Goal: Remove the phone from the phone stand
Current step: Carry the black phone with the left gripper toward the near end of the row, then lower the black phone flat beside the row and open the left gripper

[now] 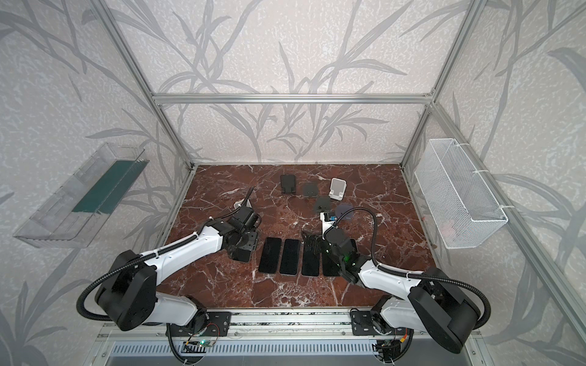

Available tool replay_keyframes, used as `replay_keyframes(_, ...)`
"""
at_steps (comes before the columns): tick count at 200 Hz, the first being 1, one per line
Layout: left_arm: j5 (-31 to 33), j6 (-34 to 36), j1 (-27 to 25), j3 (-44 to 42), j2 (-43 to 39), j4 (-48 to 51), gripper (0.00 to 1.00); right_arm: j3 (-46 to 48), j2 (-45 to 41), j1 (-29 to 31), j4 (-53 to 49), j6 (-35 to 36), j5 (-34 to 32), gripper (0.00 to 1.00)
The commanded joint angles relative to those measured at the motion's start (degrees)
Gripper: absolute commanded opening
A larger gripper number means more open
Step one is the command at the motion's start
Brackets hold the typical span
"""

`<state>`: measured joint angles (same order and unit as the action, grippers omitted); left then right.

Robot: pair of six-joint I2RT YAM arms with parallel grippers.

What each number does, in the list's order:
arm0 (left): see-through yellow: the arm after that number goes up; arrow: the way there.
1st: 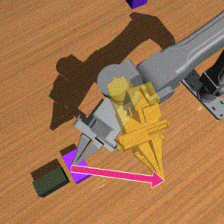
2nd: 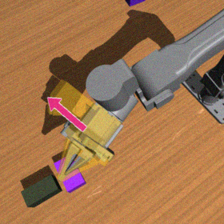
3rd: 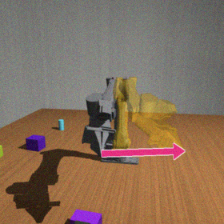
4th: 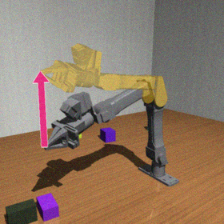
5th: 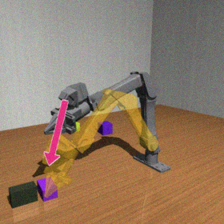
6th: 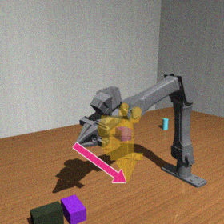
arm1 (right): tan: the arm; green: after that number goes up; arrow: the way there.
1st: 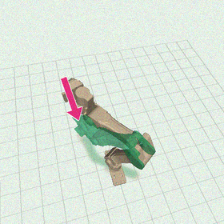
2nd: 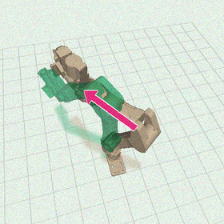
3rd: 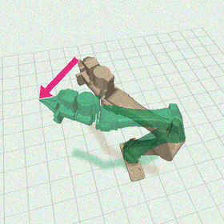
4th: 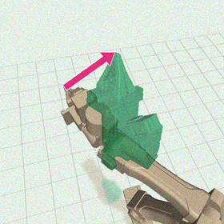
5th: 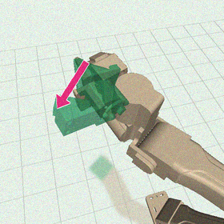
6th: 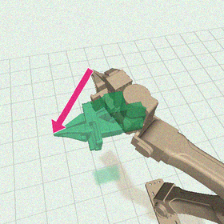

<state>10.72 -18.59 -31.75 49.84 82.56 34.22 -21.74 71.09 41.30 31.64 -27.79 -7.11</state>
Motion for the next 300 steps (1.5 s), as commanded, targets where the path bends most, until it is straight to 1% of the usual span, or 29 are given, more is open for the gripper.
replay_keyframes(1, -2.8, 0.9, 0.5, 2.0, 1.7, 1.6, 0.48, -0.6, -1.1, 0.1, -0.1, 0.4, -1.4, 0.96)
replay_keyframes(13, -3.7, 0.9, 0.7, 2.1, 2.7, 1.4, 0.49, -0.7, -1.0, 0.1, -0.1, 0.4, -1.4, 0.96)
replay_keyframes(51, -10.0, 1.6, 2.3, 3.7, 7.2, 2.4, 0.48, -0.7, -0.9, 0.1, -0.2, 0.5, -1.5, 0.96)
replay_keyframes(70, -11.4, 1.6, 2.6, 4.6, 9.2, 3.3, 0.46, -0.7, -1.2, 0.1, -0.3, 0.5, -1.6, 0.96)
replay_keyframes(106, -10.4, 1.2, 3.2, 5.0, 10.1, 3.7, 0.45, -0.7, -1.0, 0.1, -0.3, 0.5, -1.7, 0.96)
replay_keyframes(135, -12.0, 2.0, 4.4, 5.1, 10.5, 4.6, 0.44, -0.7, -1.0, 0.1, -0.3, 0.4, -1.8, 0.96)
replay_keyframes(175, -13.2, 0.7, 6.4, 5.3, 12.3, 5.9, 0.44, -0.6, -1.1, 0.1, -0.4, 0.5, -2.1, 0.96)
replay_keyframes(197, -14.1, -0.4, 7.4, 5.3, 13.3, 6.0, 0.45, -0.7, -0.6, 0.1, -0.3, 0.4, -2.0, 0.96)
replay_keyframes(221, -13.1, -0.5, 7.5, 6.6, 15.5, 7.3, 0.47, -0.8, -0.7, 0.1, -0.3, 0.4, -1.9, 0.96)
replay_keyframes(260, -14.2, -0.7, 7.4, 7.0, 17.7, 7.5, 0.50, -0.8, -0.7, 0.1, -0.5, 0.5, -2.0, 0.96)
replay_keyframes(300, -16.3, -0.7, 7.3, 6.6, 17.5, 7.1, 0.59, -0.9, -0.4, 0.1, -0.5, 0.6, -2.1, 0.96)
